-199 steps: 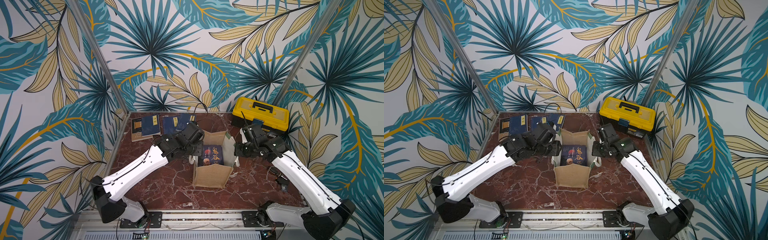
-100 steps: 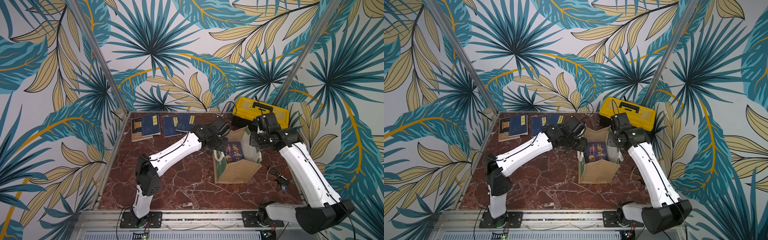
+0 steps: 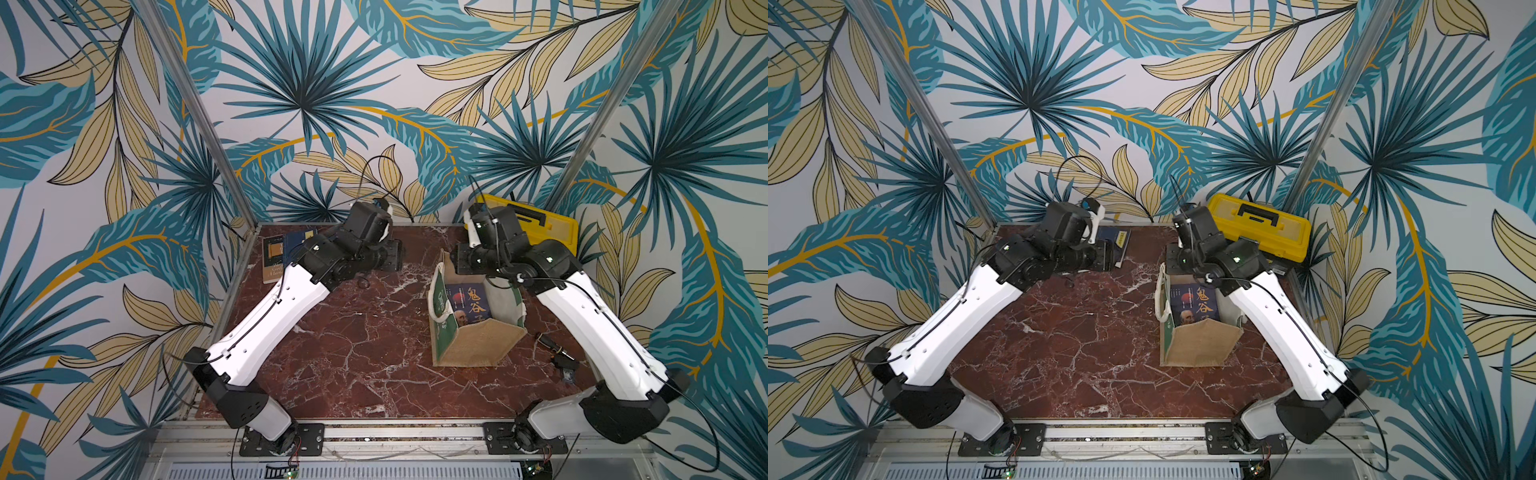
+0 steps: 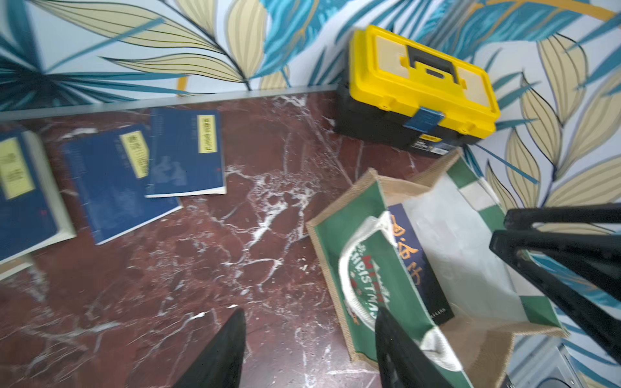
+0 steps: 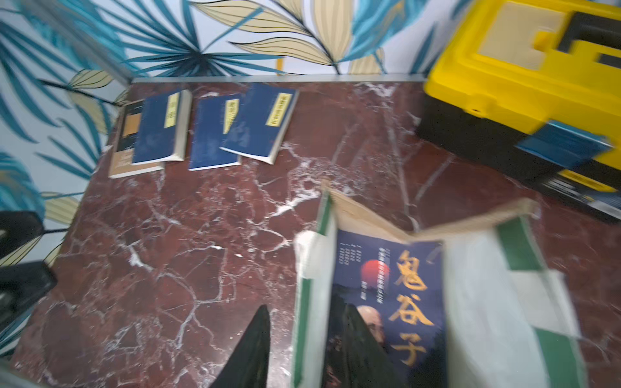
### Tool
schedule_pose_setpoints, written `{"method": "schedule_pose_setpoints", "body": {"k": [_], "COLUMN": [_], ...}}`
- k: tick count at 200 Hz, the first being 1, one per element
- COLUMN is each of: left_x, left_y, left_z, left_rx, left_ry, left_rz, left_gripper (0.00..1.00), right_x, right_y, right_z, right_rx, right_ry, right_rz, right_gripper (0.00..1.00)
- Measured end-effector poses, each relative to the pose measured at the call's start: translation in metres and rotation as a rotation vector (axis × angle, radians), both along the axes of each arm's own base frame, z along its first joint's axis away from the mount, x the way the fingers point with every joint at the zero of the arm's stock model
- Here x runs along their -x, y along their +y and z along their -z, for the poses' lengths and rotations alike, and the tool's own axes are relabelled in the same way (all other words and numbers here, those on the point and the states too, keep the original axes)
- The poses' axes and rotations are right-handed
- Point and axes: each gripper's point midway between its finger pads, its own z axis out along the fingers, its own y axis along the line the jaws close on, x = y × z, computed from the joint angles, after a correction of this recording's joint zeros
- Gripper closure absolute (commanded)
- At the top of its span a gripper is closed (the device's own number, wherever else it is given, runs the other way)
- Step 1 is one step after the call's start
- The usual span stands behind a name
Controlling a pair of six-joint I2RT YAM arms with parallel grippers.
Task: Put the books into the canvas bag
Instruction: Pick up the book from the center of the board.
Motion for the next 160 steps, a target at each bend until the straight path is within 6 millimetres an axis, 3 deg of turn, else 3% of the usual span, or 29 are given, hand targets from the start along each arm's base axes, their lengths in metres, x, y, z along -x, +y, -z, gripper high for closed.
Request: {"method": "schedule_pose_setpoints", "body": {"k": [29,65,103,160], "left_x": [-0.023,-0.056,-0.109,-0.202], "left_y": [0.045,0.08,0.084,0.07], "left_z": [0.033,0.079,0.117,0.206], "left_rx": [0.009,0.054,0.122,0.164], "left_ry": [0.071,0.179,0.224,0.339], "left_rz": [-0.1,-0.179,-0.203,-0.249], "left_gripper": [0.37,0.37,0.37,0.36], "right_x": [-0.026,-0.069,-0.119,-0.195], "right_y": [0.055,0.092,0.118,0.115], "right_z": [0.029,0.086,0.147,0.222], "right_rx": [-0.006,0.011,-0.013,-0.08], "right_ry": [0.042,0.112,0.172,0.21], "right_rz": [-0.064,-0.046,-0.006,0.091], "right_gripper": [0.56,0.49,0.46,0.45]}}
